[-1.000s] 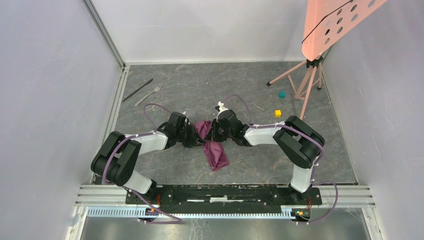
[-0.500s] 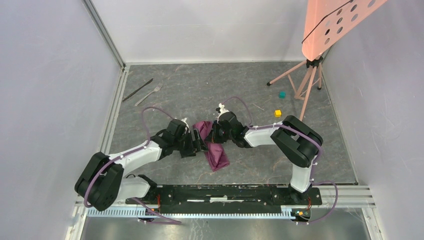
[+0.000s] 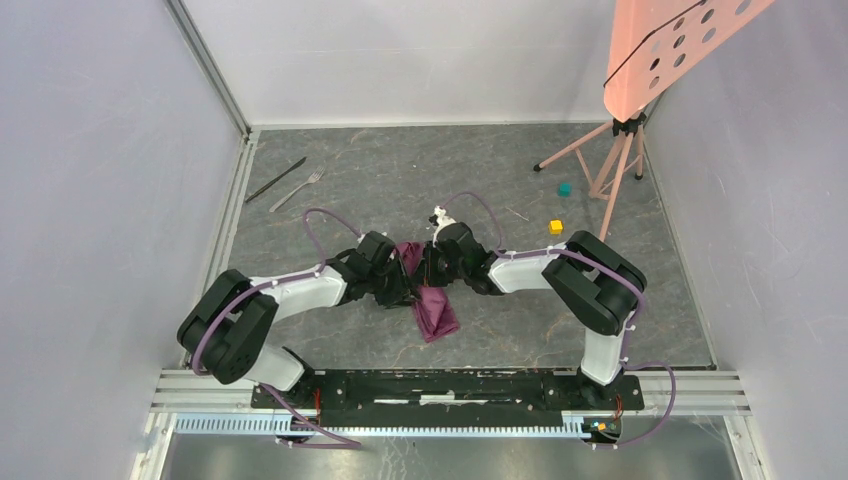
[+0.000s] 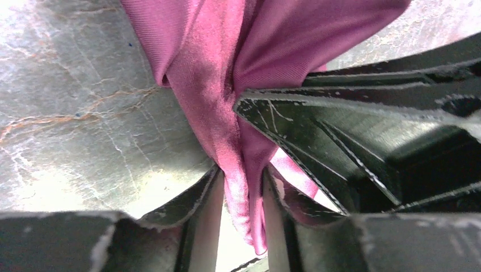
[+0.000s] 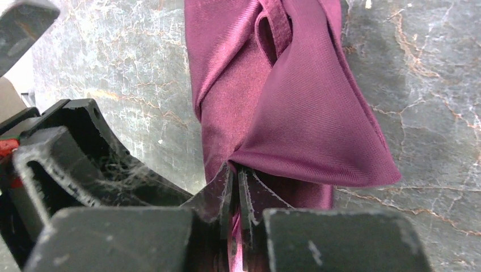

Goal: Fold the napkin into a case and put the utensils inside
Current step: Fold the 2/3-rectangle-folded napkin at the center of the board, then pick up the top corner of the smaller rectangle folded napkin from the center of the board.

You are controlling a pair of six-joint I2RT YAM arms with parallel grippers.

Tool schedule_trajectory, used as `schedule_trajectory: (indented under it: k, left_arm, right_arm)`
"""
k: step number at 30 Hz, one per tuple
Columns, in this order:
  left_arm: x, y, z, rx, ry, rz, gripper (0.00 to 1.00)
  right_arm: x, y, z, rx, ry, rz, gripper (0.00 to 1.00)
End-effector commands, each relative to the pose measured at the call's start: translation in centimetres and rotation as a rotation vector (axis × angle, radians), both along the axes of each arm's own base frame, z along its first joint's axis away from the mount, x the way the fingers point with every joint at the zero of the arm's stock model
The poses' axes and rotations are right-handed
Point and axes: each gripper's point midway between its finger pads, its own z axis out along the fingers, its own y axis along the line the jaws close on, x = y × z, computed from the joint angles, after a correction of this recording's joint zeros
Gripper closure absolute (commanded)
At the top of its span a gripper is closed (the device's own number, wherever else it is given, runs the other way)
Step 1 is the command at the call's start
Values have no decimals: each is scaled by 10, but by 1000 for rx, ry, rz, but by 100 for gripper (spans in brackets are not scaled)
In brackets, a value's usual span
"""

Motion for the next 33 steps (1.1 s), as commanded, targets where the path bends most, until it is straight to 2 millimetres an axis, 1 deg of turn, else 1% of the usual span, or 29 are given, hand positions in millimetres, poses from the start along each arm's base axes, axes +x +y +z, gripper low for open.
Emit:
schedule_trajectory:
  k: [1, 3, 4, 7, 9, 13, 14, 16, 18, 22, 24, 26, 29, 33]
  left_arm:
    - [-3, 23, -24, 137, 58, 92, 65]
    - [-3, 23, -25, 138, 66, 95, 71]
    - [-3, 23, -25, 139, 66, 99, 74]
    - [-4, 23, -24, 135, 73, 105, 78]
    - [-6, 24, -23, 130, 74, 111, 78]
    - [-8, 24, -21, 122, 70, 118, 79]
    - [-8, 24, -21, 120, 68, 120, 79]
    - [-9, 23, -21, 119, 66, 120, 79]
    - [-9, 23, -21, 121, 63, 119, 80]
    - [-9, 24, -20, 125, 58, 121, 81]
    - [-10, 24, -20, 129, 61, 119, 81]
    - [-10, 23, -20, 129, 57, 115, 81]
    - [-10, 23, -20, 131, 55, 114, 81]
    - [-11, 23, -19, 132, 53, 112, 81]
  right_arm:
    - [-1, 5, 25, 10, -76, 79, 89]
    - [-3, 4, 32, 11, -100, 100, 83]
    - [-3, 4, 37, 9, -115, 116, 77]
    - [-1, -1, 52, -11, -162, 161, 63]
    - [1, -10, 64, -12, -195, 169, 50]
    - [10, -31, 76, 1, -233, 159, 28]
    - [12, -35, 76, 7, -238, 158, 24]
    - [17, -40, 75, 25, -236, 163, 19]
    - [19, -40, 73, 54, -221, 177, 17]
    - [23, -47, 66, 126, -160, 133, 16]
    - [24, -53, 63, 157, -156, 111, 15]
    - [26, -53, 62, 182, -167, 111, 13]
    - [26, -48, 56, 230, -132, 132, 13]
    - [28, -46, 50, 299, -111, 116, 18]
